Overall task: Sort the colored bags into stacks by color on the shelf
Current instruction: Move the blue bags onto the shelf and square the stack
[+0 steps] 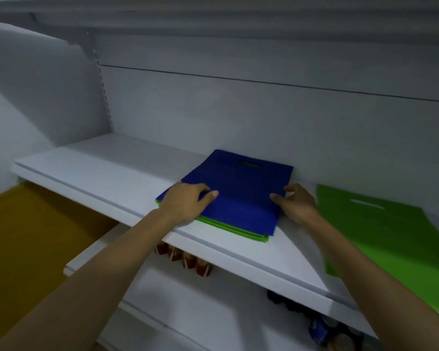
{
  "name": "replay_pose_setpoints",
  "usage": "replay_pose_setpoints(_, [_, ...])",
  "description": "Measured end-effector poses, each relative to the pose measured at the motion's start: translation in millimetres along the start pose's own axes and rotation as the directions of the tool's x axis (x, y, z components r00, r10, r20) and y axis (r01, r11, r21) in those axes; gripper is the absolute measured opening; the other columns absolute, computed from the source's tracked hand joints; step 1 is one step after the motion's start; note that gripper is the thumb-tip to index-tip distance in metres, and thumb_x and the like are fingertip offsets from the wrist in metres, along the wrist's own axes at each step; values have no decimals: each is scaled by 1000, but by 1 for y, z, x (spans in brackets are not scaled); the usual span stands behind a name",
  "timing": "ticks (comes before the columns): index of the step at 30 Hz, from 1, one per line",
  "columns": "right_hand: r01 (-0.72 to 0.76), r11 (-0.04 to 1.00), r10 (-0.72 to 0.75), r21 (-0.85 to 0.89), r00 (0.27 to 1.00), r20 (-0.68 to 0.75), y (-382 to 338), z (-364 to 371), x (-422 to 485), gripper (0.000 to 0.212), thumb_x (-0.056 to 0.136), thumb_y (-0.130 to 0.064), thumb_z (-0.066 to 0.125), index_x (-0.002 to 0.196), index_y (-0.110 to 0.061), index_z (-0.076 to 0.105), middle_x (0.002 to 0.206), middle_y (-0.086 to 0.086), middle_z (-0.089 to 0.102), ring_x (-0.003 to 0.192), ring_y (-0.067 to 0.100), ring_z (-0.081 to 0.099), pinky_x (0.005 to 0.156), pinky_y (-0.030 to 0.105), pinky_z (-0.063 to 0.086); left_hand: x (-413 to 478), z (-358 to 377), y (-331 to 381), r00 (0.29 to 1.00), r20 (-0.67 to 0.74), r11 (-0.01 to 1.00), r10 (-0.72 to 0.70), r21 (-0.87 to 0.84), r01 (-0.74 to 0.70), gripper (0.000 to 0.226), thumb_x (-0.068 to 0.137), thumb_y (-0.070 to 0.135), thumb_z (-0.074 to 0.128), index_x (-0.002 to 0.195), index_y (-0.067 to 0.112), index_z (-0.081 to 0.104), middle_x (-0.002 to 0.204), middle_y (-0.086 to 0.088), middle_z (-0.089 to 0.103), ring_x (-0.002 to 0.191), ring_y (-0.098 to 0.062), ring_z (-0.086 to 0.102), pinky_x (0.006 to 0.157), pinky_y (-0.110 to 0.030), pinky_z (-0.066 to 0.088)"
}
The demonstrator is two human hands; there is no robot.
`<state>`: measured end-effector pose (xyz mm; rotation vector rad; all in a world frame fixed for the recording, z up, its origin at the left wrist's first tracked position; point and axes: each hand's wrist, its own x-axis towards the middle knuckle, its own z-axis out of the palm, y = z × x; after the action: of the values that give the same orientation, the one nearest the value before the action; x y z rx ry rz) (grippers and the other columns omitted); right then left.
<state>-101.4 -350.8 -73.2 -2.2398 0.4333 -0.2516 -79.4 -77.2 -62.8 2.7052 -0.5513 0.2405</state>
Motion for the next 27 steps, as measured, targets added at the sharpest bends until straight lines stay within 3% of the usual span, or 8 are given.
replay_pose_setpoints(2, [-33, 998, 34, 47, 999, -17, 0, 0, 4, 66, 77, -44, 75, 129, -15, 46, 117, 10, 63, 104, 30, 62, 90, 38, 49, 14, -3, 0, 999, -47, 990, 3, -140, -9, 43, 97, 52, 38, 116, 23, 63, 94, 3, 70, 90, -17, 63, 80, -33, 50])
replay_pose_setpoints(6, [-150, 974, 164, 171, 984, -71, -1, -2, 5, 84, 73, -22, 83, 141, -6, 37, 128, 18, 57, 108, 33, 60, 88, 42, 51, 35, -4, -14, 1000, -16, 980, -8, -201, 4, 40, 95, 41, 53, 130, 21, 56, 121, -1, 64, 107, -19, 59, 88, -36, 51])
replay_pose_setpoints(9, [-191, 950, 207, 247, 978, -40, -5, 0, 2, 42, 78, -9, 78, 115, 1, 60, 111, 19, 65, 83, 27, 62, 69, 37, 53, 48, -3, -30, 994, 64, 985, -83, -144, 92, 54, 93, 42, 55, 140, 17, 44, 134, -7, 55, 119, -25, 52, 90, -34, 48])
replay_pose_setpoints(11, [-116, 963, 148, 243, 982, -120, -11, 0, -1, 10, 84, -4, 70, 92, -5, 64, 105, 19, 67, 81, 26, 61, 75, 38, 52, 56, -4, -35, 992, 73, 972, -105, -202, 117, 56, 92, 41, 57, 141, 16, 42, 134, -7, 55, 119, -26, 52, 86, -29, 46])
replay_pose_setpoints(17, [49, 880, 57, 472, 977, -207, -40, 0, -27, 6, 94, -4, 58, 96, -9, 62, 89, -6, 64, 76, 7, 59, 58, 9, 51, 70, -8, -39, 988, 94, 875, -125, -458, 154, 58, 93, 38, 58, 142, 15, 35, 132, -8, 54, 113, -25, 54, 79, -26, 40])
replay_pose_setpoints(22, [67, 779, 133, 624, 954, -268, -45, -14, -47, 9, 93, -10, 60, 88, -16, 64, 88, -3, 69, 73, 12, 66, 65, 22, 58, 75, -10, -27, 987, 110, 697, -116, -699, 160, 63, 93, 36, 59, 145, 15, 30, 137, -7, 49, 120, -22, 51, 87, -26, 41])
replay_pose_setpoints(24, [90, 754, 161, 651, 935, -317, -40, -23, -57, 8, 92, -11, 62, 89, -16, 66, 88, -3, 71, 72, 12, 67, 67, 24, 59, 78, -11, -18, 987, 134, 595, -93, -787, 163, 54, 92, 33, 62, 138, 12, 43, 131, -3, 53, 114, -18, 55, 87, -24, 45])
replay_pose_setpoints(27, [115, 750, 199, 651, 900, -389, -30, -41, -75, 8, 91, -9, 63, 90, -16, 67, 89, -1, 71, 72, 12, 68, 65, 23, 59, 75, -11, 5, 993, 117, 510, 27, -856, 87, 14, 93, 22, 61, 87, 10, 63, 96, -5, 68, 79, -14, 63, 66, -19, 51])
